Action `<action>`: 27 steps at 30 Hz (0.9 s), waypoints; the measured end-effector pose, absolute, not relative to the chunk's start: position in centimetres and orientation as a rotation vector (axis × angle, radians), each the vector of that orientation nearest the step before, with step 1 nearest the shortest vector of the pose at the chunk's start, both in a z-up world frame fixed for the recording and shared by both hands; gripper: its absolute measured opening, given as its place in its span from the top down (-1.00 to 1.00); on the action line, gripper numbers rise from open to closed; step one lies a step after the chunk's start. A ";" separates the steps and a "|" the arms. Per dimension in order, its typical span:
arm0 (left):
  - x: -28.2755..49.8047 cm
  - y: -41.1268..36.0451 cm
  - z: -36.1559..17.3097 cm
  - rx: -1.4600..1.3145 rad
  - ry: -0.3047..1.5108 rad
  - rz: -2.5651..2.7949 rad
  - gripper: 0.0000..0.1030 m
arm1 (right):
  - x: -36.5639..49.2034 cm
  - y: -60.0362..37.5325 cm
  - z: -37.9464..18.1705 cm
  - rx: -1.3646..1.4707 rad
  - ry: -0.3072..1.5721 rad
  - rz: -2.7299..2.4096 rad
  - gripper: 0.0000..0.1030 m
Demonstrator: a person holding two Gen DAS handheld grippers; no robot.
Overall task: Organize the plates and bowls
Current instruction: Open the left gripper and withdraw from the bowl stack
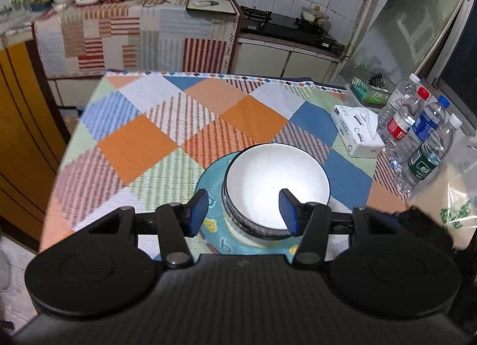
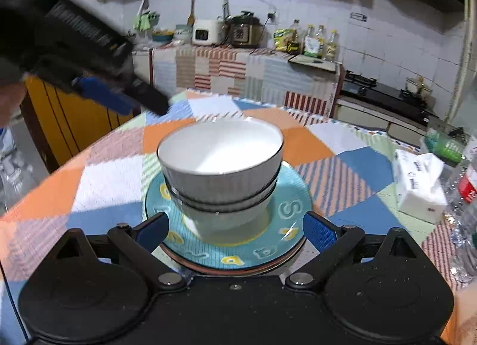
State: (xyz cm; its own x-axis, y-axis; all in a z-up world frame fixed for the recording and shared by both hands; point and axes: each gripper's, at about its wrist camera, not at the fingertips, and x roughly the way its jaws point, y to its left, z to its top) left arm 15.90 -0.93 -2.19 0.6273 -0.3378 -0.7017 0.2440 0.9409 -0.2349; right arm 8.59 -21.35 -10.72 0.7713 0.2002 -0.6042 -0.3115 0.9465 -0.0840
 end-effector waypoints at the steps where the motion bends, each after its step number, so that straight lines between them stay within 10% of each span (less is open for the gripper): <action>1: 15.5 -0.9 -1.8 -0.116 0.828 -0.331 0.00 | 8.5 -21.6 -10.2 -0.165 0.630 0.273 -0.91; 27: 5.7 0.8 2.2 -0.033 0.763 -0.246 -0.29 | 2.7 -21.9 0.1 -0.102 0.595 0.088 -0.91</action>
